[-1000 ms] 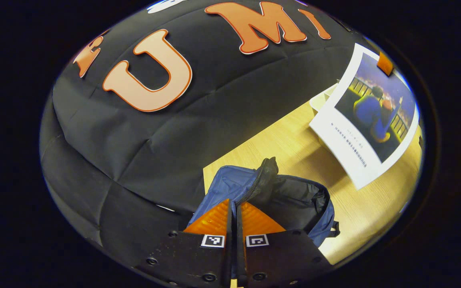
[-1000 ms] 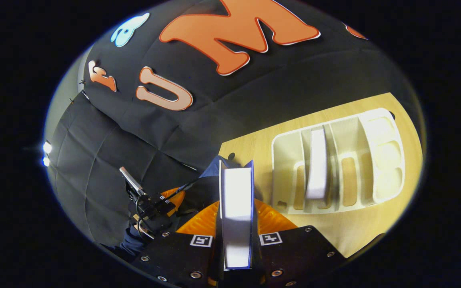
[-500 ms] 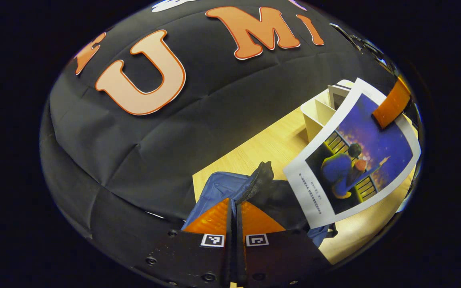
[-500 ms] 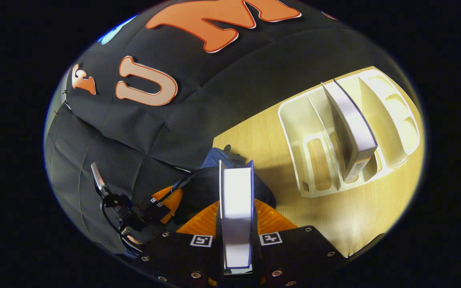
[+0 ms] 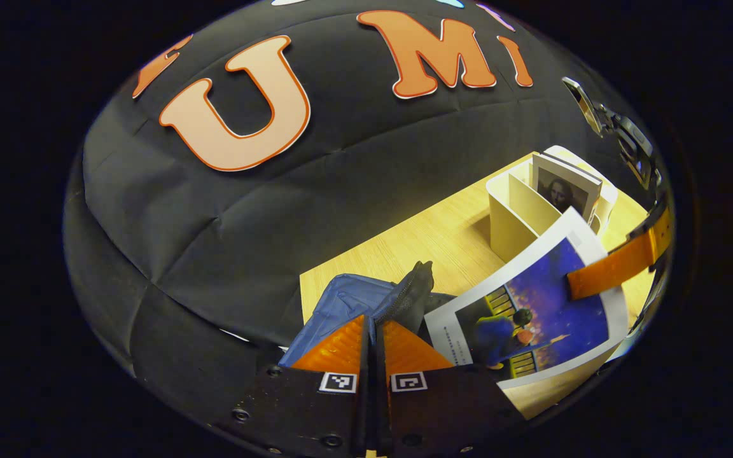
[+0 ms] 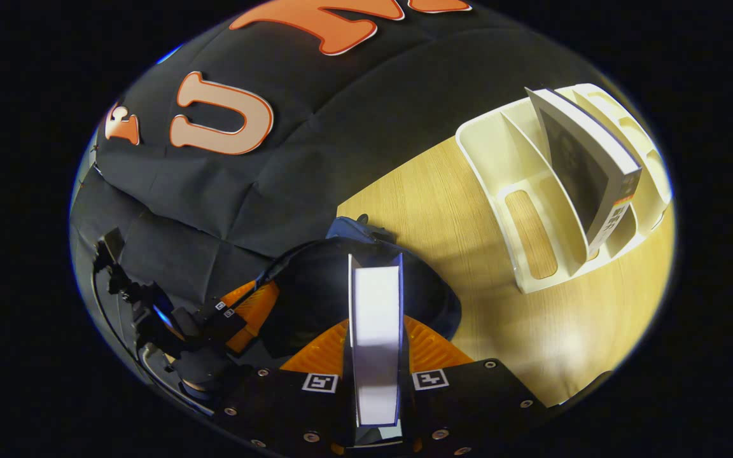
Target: Open the schoolbag, grab two books from the bookshelf and put them into the schoolbag.
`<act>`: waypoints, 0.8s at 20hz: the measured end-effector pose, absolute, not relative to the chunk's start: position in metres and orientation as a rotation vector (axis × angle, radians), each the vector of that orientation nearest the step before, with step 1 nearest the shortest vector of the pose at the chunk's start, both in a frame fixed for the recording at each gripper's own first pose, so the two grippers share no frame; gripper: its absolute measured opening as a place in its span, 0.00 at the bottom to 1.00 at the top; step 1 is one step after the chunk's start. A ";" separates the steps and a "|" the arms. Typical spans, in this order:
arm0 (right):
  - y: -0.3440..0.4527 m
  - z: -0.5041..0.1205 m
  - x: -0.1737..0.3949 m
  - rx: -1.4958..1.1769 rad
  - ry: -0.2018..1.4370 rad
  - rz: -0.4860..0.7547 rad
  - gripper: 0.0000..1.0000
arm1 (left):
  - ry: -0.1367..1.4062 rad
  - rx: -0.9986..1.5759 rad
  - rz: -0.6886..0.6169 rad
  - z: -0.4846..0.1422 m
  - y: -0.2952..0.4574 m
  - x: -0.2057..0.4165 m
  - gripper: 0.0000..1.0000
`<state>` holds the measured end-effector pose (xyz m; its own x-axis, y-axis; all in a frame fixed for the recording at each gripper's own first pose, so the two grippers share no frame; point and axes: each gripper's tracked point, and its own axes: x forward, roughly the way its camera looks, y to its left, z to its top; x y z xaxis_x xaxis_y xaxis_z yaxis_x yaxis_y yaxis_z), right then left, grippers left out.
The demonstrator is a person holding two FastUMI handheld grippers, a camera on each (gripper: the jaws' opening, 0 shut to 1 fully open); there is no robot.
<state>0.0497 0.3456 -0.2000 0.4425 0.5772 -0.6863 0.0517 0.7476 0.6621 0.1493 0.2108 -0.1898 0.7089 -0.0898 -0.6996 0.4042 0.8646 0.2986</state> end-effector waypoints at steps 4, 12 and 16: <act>0.369 -0.221 0.049 0.686 1.111 0.341 0.28 | 0.763 0.446 -0.307 -0.186 0.212 0.157 0.05; 0.396 -0.249 0.060 0.802 1.088 0.285 0.28 | 0.805 0.415 -0.336 -0.186 0.211 0.162 0.06; 0.414 -0.265 0.056 0.875 1.110 0.311 0.28 | 0.815 0.391 -0.363 -0.189 0.206 0.157 0.06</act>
<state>0.0563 0.4139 -0.2645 0.4440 0.6198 -0.6471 0.1931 0.6390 0.7446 0.1567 0.2059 -0.1890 0.6321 -0.1613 -0.7579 0.4558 0.8684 0.1953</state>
